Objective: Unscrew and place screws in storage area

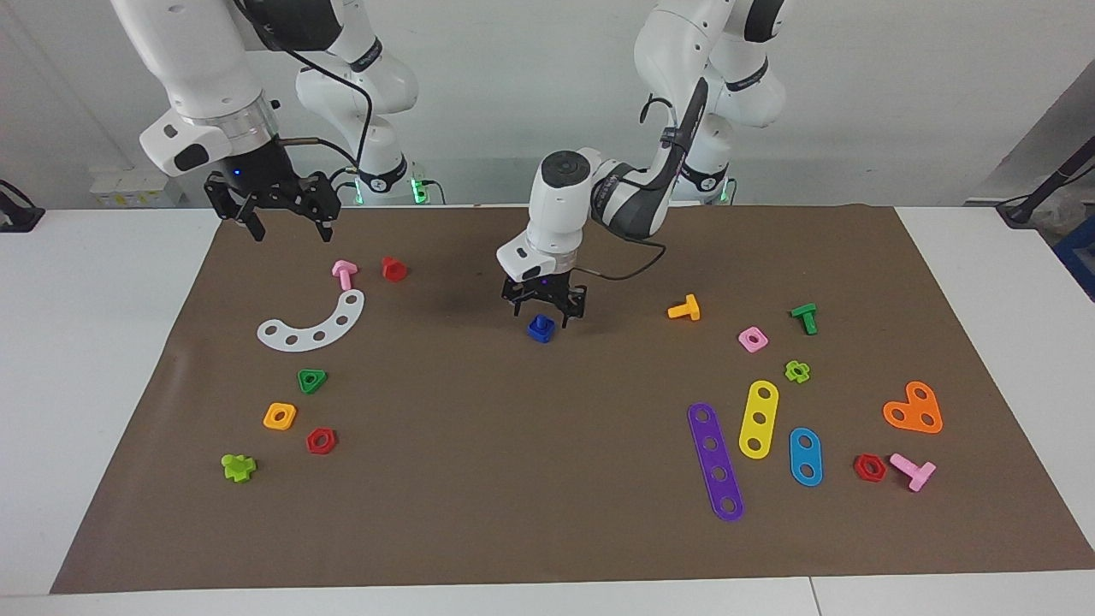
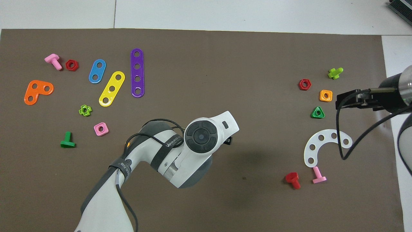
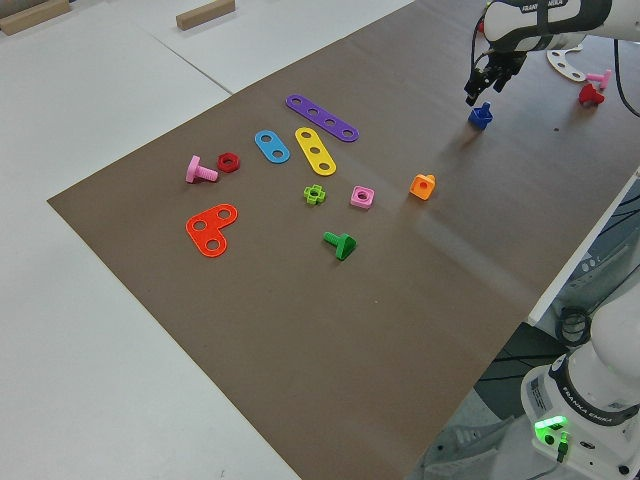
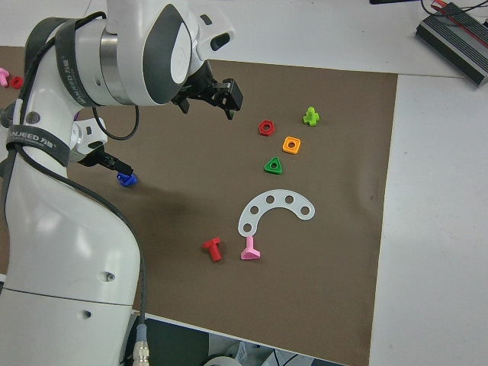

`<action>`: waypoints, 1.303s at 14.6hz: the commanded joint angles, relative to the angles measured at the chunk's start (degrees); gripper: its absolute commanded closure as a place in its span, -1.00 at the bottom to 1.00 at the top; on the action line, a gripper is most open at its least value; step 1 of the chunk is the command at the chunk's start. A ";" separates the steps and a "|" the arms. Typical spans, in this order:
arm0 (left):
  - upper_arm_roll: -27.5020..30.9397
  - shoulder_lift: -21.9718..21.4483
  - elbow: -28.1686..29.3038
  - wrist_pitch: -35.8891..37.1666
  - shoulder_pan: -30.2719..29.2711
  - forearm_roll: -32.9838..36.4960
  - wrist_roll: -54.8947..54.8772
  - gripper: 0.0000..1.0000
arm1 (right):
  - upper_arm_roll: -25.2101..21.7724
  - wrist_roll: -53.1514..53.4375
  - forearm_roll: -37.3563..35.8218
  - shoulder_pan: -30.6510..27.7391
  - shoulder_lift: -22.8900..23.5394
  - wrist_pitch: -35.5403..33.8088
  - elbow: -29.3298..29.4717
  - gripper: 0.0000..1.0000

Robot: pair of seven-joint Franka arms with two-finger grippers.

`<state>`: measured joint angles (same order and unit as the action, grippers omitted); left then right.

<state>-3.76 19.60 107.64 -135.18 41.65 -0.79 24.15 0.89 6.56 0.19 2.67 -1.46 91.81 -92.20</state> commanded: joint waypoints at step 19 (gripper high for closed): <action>0.86 0.44 4.95 -5.45 0.62 1.23 -10.08 -0.75 | 0.25 -1.20 -0.10 -0.30 -1.09 -0.84 -0.97 -1.00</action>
<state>-3.22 20.32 111.56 -139.28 42.08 -0.74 14.57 0.89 6.56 0.19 2.67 -1.46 91.81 -92.20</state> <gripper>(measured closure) 0.097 0.000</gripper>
